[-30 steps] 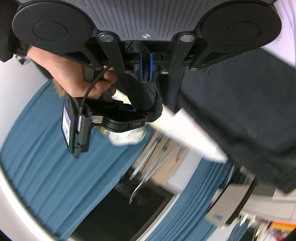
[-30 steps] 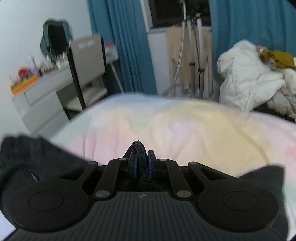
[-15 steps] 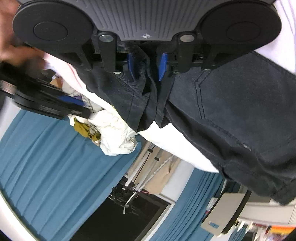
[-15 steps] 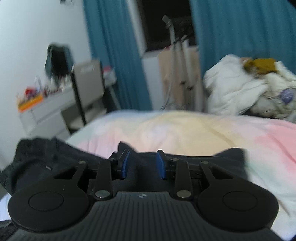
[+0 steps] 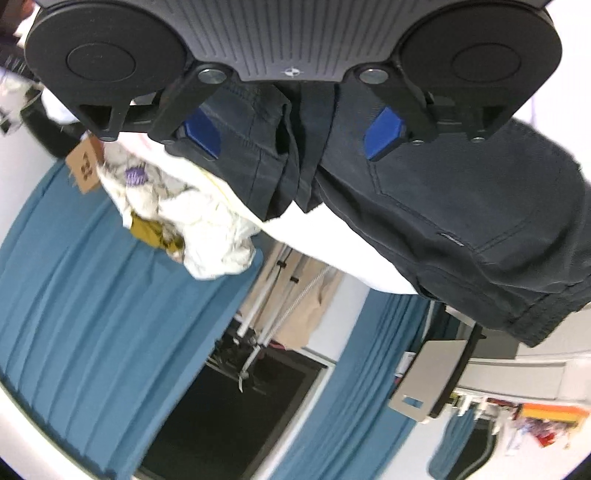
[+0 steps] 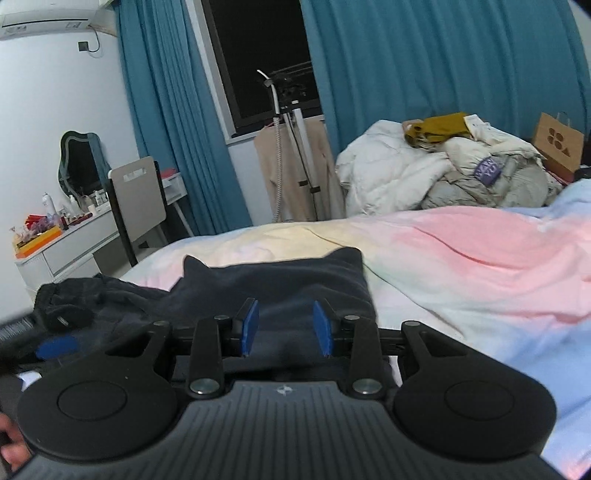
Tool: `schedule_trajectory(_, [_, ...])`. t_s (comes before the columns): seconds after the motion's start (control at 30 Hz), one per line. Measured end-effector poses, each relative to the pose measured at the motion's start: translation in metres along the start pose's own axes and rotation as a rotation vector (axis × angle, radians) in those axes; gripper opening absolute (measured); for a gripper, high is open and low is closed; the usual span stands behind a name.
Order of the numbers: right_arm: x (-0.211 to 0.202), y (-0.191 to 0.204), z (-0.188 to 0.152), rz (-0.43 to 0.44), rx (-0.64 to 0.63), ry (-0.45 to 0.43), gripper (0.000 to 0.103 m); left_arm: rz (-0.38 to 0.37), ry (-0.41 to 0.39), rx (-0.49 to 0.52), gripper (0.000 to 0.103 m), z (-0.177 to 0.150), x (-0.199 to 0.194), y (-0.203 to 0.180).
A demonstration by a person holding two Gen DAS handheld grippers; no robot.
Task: Fold clothes
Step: 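Lift the folded sweatpants by the waistband with the left gripper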
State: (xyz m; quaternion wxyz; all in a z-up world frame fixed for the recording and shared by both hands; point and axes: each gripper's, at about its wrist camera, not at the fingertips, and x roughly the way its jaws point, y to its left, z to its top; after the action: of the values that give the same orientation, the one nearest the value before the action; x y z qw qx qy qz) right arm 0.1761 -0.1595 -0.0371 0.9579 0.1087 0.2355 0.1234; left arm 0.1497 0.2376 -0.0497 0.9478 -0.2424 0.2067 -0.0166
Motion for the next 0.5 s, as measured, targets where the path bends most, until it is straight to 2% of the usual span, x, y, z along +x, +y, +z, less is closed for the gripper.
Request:
schedule_trajectory(0.17, [-0.007, -0.015, -0.017, -0.021, 0.015, 0.017, 0.036, 0.062, -0.008, -0.116, 0.098, 0.009, -0.025, 0.030])
schedule_trajectory(0.2, [-0.007, -0.017, -0.020, -0.021, 0.027, 0.025, 0.036, 0.080, -0.009, -0.153, 0.100, 0.012, -0.028, 0.039])
schedule_trajectory(0.3, [-0.011, -0.023, -0.026, -0.029, 0.056, 0.024, 0.036, 0.026, 0.033, -0.319, 0.100, 0.017, -0.028, 0.078])
schedule_trajectory(0.33, [-0.013, -0.023, -0.028, -0.040, 0.055, 0.013, 0.036, 0.029, 0.034, -0.376, 0.100, 0.017, -0.027, 0.090])
schedule_trajectory(0.4, [-0.015, -0.024, -0.029, -0.061, 0.044, -0.010, 0.036, 0.049, 0.016, -0.469, 0.100, 0.016, -0.028, 0.110])
schedule_trajectory(0.5, [-0.013, -0.032, -0.030, -0.064, 0.070, -0.013, 0.036, 0.080, -0.026, -0.556, 0.100, 0.015, -0.027, 0.131])
